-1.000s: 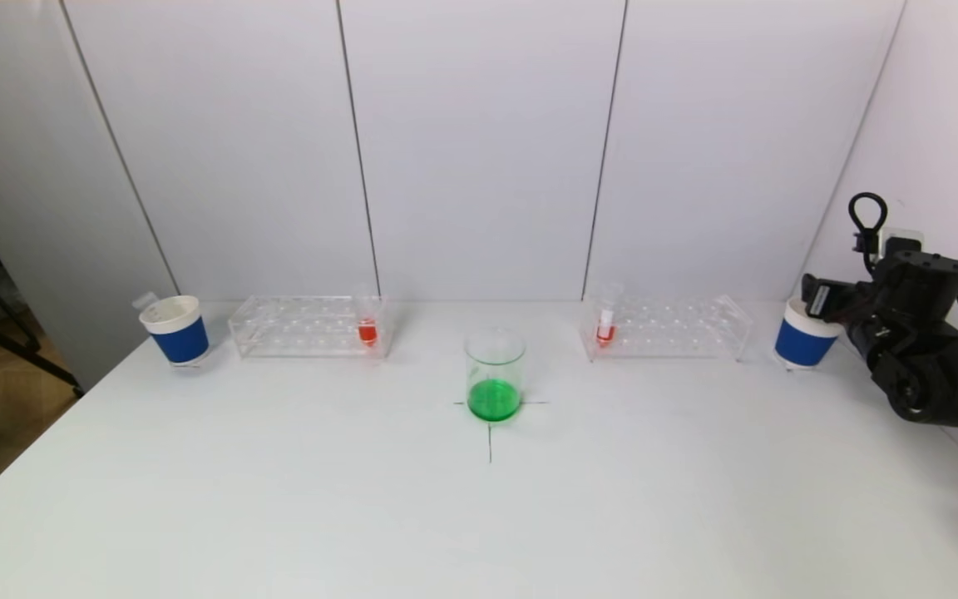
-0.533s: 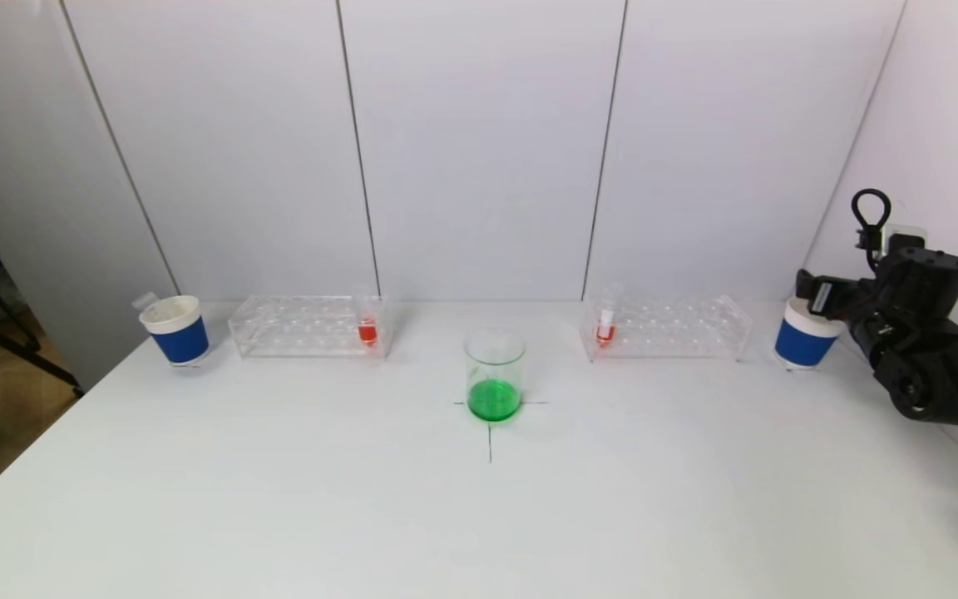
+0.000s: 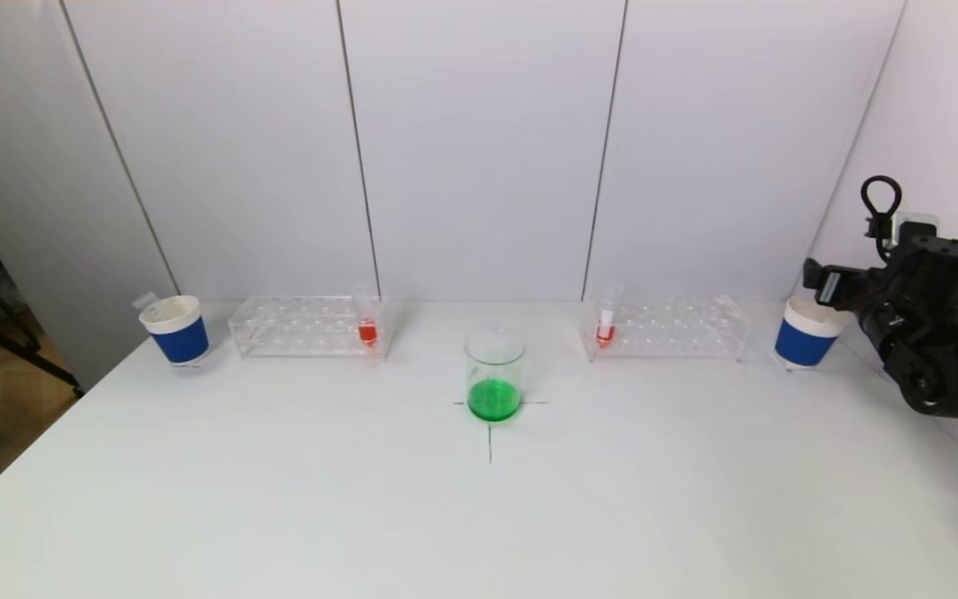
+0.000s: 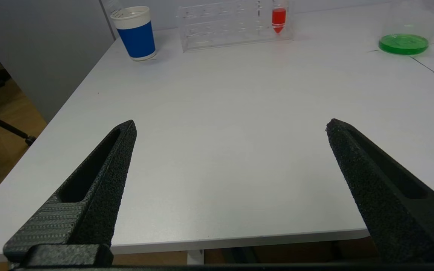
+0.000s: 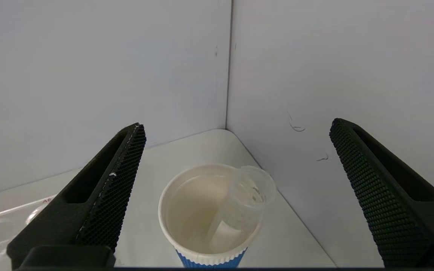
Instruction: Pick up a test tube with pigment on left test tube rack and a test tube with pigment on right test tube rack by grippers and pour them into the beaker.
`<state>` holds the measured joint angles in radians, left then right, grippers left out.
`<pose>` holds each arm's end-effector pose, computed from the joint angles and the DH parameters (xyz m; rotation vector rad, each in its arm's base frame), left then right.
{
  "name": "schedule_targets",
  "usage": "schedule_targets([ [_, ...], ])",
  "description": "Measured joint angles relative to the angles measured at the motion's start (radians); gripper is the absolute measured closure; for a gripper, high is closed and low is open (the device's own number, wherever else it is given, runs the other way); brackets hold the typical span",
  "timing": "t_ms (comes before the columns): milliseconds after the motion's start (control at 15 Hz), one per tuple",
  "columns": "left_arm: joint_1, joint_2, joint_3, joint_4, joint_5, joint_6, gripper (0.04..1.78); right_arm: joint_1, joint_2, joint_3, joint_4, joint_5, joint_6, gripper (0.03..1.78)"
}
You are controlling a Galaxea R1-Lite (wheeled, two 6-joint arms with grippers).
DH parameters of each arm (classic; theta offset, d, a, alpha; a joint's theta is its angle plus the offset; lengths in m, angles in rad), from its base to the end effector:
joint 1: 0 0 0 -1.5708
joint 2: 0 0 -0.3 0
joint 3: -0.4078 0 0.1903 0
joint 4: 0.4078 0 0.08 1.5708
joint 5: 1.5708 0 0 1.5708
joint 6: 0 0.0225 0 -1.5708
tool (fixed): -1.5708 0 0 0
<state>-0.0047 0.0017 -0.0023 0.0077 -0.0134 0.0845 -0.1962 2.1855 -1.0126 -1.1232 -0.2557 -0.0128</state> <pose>-0.0229 -0.0002 0.0754 0.0845 0.0063 -0.0184 0.4029 -0.0859 0.1082 -0.0141 0.0530 -0.4515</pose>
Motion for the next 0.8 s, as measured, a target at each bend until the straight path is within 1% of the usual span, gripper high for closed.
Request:
schedule_targets([
  [200,0.000,0.000,0.000,0.000,0.000,0.000,0.06,0.006,-0.020,0.004,-0.005,-0.005,-0.047,0.04],
  [400,0.000,0.000,0.000,0.000,0.000,0.000,0.06,0.014,-0.024,0.023,-0.030,-0.009,-0.061,0.04],
  [667,0.000,0.000,0.000,0.000,0.000,0.000,0.06,0.026,-0.029,0.071,-0.127,-0.018,-0.123,0.04],
  [800,0.000,0.000,0.000,0.000,0.000,0.000,0.06,0.043,-0.030,0.097,-0.175,-0.018,-0.138,0.04],
])
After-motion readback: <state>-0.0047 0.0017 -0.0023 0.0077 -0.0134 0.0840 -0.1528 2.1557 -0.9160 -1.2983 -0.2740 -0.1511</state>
